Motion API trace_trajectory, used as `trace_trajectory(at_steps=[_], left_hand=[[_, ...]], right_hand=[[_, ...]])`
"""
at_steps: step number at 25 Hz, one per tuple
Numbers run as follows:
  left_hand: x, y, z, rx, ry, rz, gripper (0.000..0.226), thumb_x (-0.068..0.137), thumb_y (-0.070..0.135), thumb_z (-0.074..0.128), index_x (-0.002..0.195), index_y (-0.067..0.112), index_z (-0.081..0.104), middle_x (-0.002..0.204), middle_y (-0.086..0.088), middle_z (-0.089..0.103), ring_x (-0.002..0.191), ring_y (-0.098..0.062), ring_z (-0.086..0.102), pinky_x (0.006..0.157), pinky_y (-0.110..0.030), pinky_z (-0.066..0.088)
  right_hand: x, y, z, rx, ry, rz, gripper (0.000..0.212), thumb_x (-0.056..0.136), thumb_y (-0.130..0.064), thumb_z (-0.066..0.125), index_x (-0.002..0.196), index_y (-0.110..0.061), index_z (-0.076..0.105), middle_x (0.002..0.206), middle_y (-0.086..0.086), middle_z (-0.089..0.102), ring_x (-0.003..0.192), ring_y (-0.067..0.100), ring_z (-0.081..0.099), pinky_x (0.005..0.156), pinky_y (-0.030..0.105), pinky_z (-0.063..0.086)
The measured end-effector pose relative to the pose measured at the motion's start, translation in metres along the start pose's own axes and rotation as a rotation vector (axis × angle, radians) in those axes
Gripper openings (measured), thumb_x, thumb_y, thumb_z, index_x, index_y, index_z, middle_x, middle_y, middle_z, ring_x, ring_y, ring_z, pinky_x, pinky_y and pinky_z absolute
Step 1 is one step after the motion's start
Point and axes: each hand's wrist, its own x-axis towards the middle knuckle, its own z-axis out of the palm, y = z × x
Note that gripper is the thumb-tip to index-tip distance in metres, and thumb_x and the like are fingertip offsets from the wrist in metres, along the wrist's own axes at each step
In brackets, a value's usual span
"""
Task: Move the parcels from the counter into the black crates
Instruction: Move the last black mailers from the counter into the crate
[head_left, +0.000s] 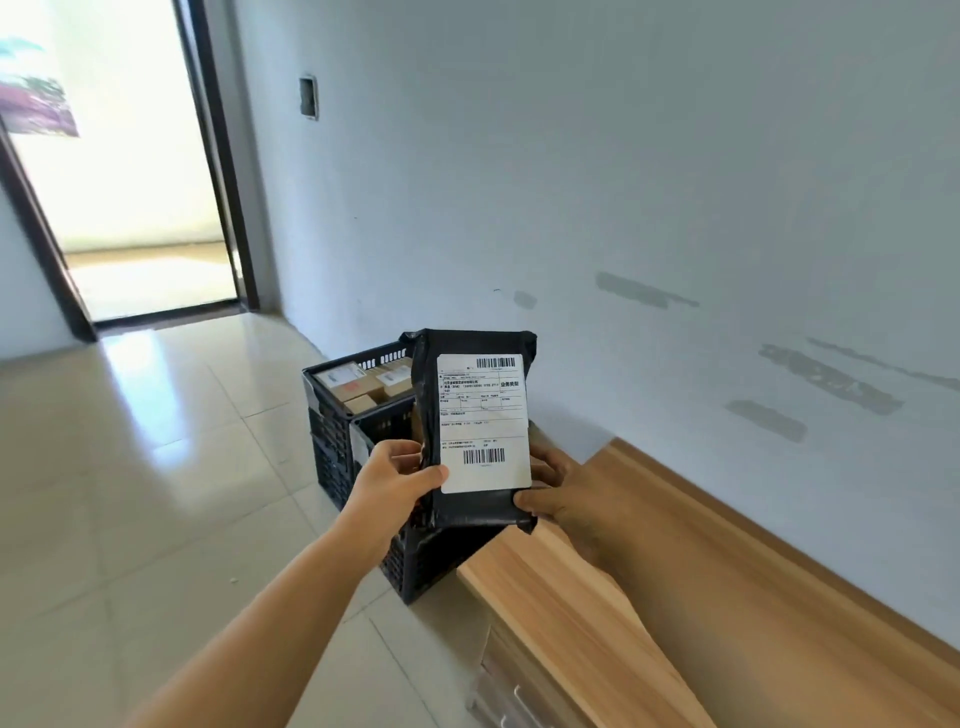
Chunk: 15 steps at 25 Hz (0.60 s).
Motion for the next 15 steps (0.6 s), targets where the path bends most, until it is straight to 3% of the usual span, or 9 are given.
trace_trajectory(at_steps=[3, 6, 11, 15], left_hand=[[0.031, 0.001, -0.080, 0.006, 0.082, -0.008, 0.041, 0.078, 0.014, 0.077, 0.110, 0.017, 0.052, 0.109, -0.005, 0.065, 0.100, -0.023, 0.064, 0.092, -0.045, 0.053], [0.055, 0.002, -0.140, -0.011, 0.163, -0.024, 0.040, 0.078, 0.014, 0.076, 0.110, 0.015, 0.052, 0.107, -0.006, 0.064, 0.099, -0.023, 0.063, 0.091, -0.041, 0.053], [0.105, 0.002, -0.198, -0.054, 0.232, -0.024, 0.034, 0.081, 0.011, 0.073, 0.107, 0.011, 0.051, 0.105, -0.008, 0.062, 0.098, -0.025, 0.063, 0.081, -0.035, 0.054], [0.158, -0.002, -0.214, -0.056, 0.254, -0.061, 0.030, 0.082, 0.010, 0.073, 0.103, 0.012, 0.051, 0.104, -0.010, 0.062, 0.096, -0.026, 0.063, 0.074, -0.032, 0.052]], right_hand=[[0.054, -0.003, 0.080, -0.148, -0.011, -0.008, 0.060, 0.083, 0.009, 0.060, 0.132, -0.022, 0.048, 0.112, -0.002, 0.064, 0.099, 0.014, 0.062, 0.076, 0.026, 0.056], [0.095, -0.005, 0.147, -0.269, -0.021, -0.040, 0.058, 0.085, 0.002, 0.061, 0.134, -0.024, 0.044, 0.117, -0.007, 0.059, 0.104, 0.011, 0.058, 0.068, 0.015, 0.049], [0.163, 0.002, 0.207, -0.490, 0.078, -0.176, 0.060, 0.082, -0.007, 0.065, 0.134, -0.025, 0.043, 0.129, -0.007, 0.052, 0.114, 0.010, 0.051, 0.093, 0.025, 0.047], [0.220, 0.010, 0.228, -0.581, 0.094, -0.224, 0.056, 0.082, -0.009, 0.063, 0.130, -0.031, 0.043, 0.119, -0.015, 0.050, 0.105, 0.006, 0.053, 0.089, 0.026, 0.049]])
